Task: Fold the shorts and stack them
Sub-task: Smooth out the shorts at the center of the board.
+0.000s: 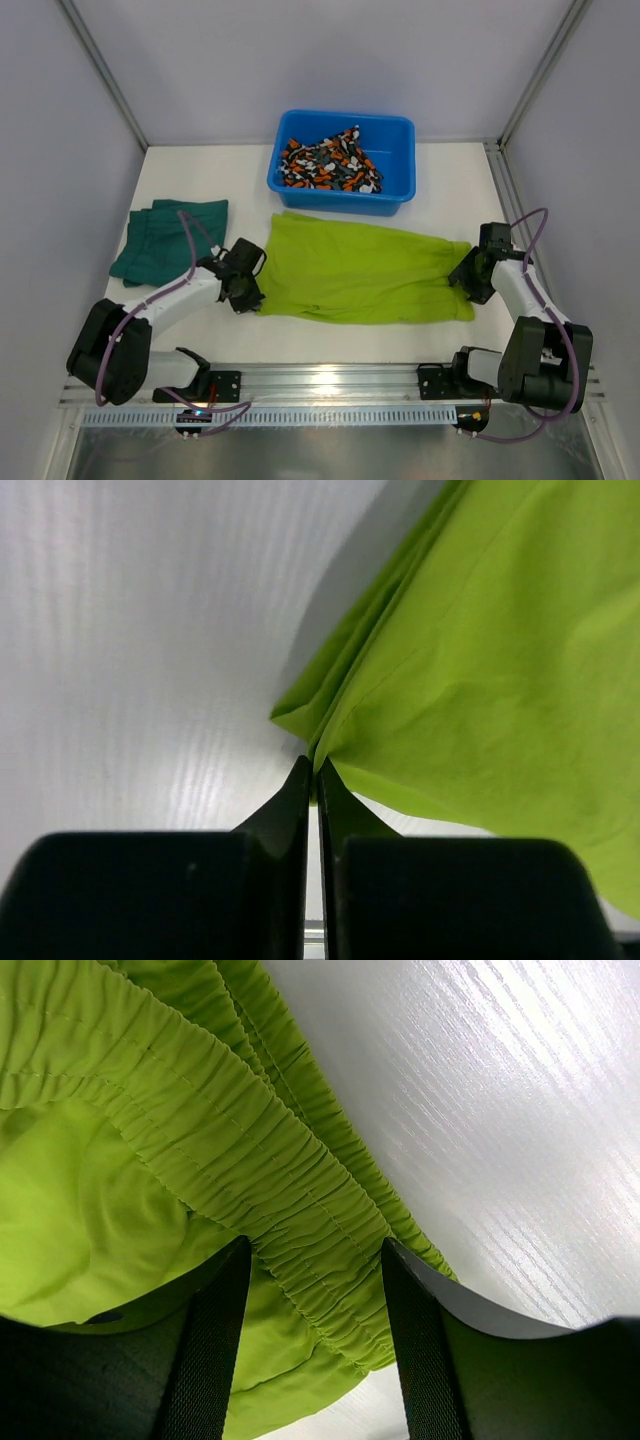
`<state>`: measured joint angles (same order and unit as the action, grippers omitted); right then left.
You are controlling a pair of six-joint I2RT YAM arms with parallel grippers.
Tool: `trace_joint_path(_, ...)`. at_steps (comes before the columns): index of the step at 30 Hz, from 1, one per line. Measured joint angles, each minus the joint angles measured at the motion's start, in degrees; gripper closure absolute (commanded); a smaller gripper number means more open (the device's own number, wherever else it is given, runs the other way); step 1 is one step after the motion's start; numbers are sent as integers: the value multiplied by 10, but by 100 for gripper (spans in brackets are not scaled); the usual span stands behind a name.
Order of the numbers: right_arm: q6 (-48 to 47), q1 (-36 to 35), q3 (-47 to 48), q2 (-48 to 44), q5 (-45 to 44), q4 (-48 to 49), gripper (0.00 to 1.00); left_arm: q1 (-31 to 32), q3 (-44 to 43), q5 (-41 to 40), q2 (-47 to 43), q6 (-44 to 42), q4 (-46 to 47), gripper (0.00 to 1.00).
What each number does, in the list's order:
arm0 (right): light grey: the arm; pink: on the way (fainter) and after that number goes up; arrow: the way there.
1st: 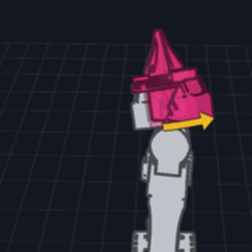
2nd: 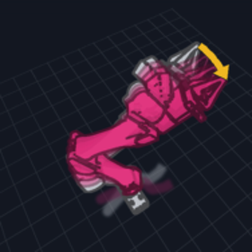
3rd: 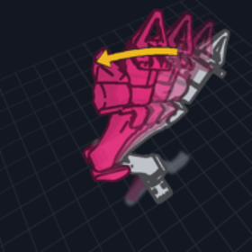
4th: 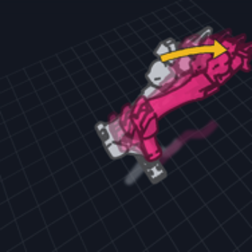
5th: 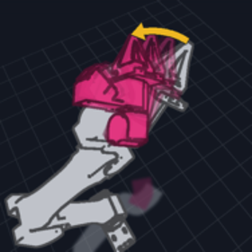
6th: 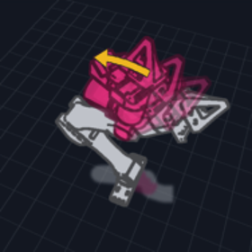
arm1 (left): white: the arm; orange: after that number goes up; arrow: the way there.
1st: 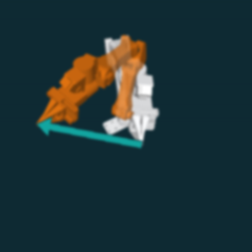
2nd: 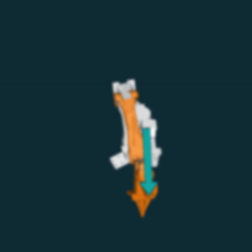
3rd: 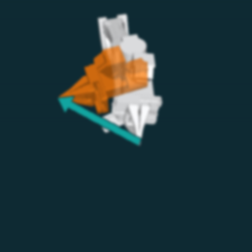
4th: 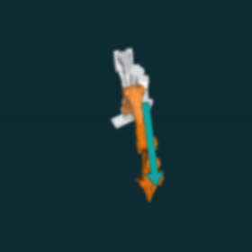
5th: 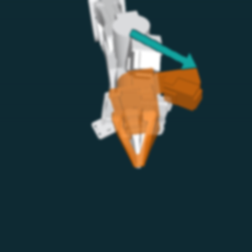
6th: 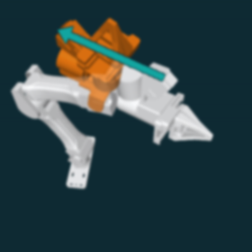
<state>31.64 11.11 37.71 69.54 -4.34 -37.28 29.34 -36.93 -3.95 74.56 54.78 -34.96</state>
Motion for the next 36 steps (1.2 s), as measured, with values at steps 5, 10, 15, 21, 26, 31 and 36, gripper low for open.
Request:
trace_joint_path(5,0,0,0,3,-2,-1,42,-1,-52,-71,11,-3,-65,100)
trace_joint_path(10,-9,-1,0,-12,11,-4,42,-1,-69,-93,22,-4,-91,83)
trace_joint_path(15,-37,-6,25,-64,57,-26,39,-1,-109,-120,23,-14,-138,61)
trace_joint_path(21,-75,-7,126,-61,96,-37,39,-2,-266,-118,59,-42,-147,57)
trace_joint_path(26,-94,-7,147,37,102,0,41,-2,-317,-80,123,-54,-102,58)
trace_joint_path(31,-104,-7,155,183,80,26,44,-2,-328,-56,254,-60,-69,62)
trace_joint_path(36,-98,-7,176,231,66,25,43,-13,-341,-45,323,-62,-66,61)
